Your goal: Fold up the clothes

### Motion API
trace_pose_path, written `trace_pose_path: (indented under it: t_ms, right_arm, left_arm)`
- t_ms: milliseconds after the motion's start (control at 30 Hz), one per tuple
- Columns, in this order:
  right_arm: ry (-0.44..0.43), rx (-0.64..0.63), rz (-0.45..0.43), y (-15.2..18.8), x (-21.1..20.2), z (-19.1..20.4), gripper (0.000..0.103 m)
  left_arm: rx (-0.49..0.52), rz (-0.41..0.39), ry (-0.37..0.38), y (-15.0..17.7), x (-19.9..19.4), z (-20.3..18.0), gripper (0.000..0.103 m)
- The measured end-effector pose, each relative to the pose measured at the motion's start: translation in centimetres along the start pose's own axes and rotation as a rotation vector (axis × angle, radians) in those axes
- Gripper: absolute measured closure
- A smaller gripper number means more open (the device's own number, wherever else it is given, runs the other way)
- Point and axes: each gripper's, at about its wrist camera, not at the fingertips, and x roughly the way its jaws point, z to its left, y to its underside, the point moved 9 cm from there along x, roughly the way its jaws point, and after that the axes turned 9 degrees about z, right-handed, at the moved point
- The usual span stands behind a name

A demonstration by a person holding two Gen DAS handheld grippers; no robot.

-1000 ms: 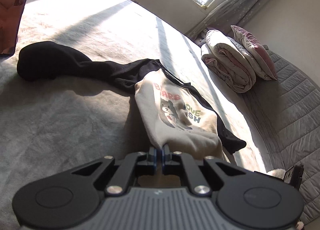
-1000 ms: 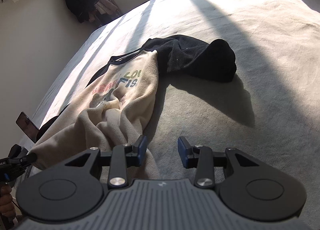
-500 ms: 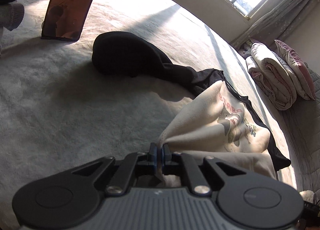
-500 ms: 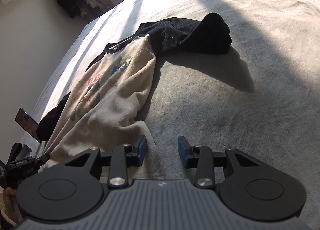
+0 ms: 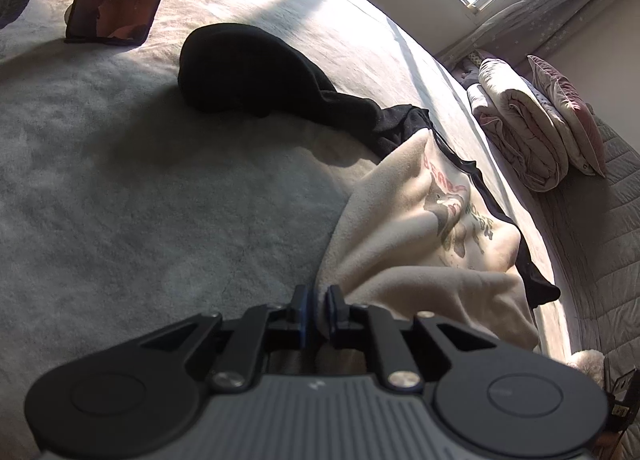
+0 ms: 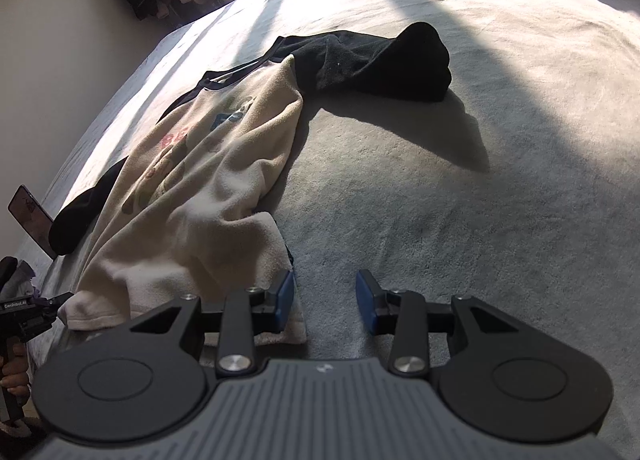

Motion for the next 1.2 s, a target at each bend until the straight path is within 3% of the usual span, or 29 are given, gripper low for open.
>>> trace_pose_path:
  t_ms: [200, 367, 500, 567, 667, 767, 967, 1067, 1200]
  right_arm:
    - [-0.029, -0.033, 0.008, 0.6, 1.3, 1.2, 0.062]
    - [0.076, -0.164, -0.019, 1.1, 2.0, 2.8, 0.063]
    - [0.053, -0.164, -0.014, 1.5, 2.0, 3.0, 0.084]
    - [0.042, -0.142, -0.019, 1.8, 1.7, 2.8, 0.090]
    - [0.029, -0.094, -0.034, 2.2, -0.1, 2.6, 0.093]
    - [0.033, -0.093, -0.078, 2.1, -3.2, 2.6, 0.093]
    - [0.060, -0.110, -0.126, 1.8, -9.4, 2.1, 0.093]
    - [0.094, -0.113, -0.119, 2.3, -10.6, 1.5, 0.093]
    - [0.145, -0.102, -0.068, 3.1, -8.7, 0.3, 0.093]
  left_arm:
    - [-0.006, 0.061, 0.070, 1.2, 0.9, -1.1, 0.086]
    - [0.042, 0.072, 0.048, 2.3, 2.0, -2.9, 0.084]
    - [0.066, 0.068, 0.006, 2.6, 2.1, -3.9, 0.084]
    - [0.079, 0.063, -0.015, 2.6, 1.8, -4.4, 0.091]
    - [0.074, 0.042, -0.017, 2.4, 0.5, -5.1, 0.094]
    - [0.040, 0.033, 0.034, 2.2, -1.5, -5.5, 0.095]
    - [0.013, 0.125, 0.104, 3.6, -2.9, -6.1, 0.095]
    - [0.038, 0.160, 0.077, 4.8, -2.0, -6.0, 0.095]
    - [0.066, 0.179, 0.022, 6.0, -0.4, -5.3, 0.094]
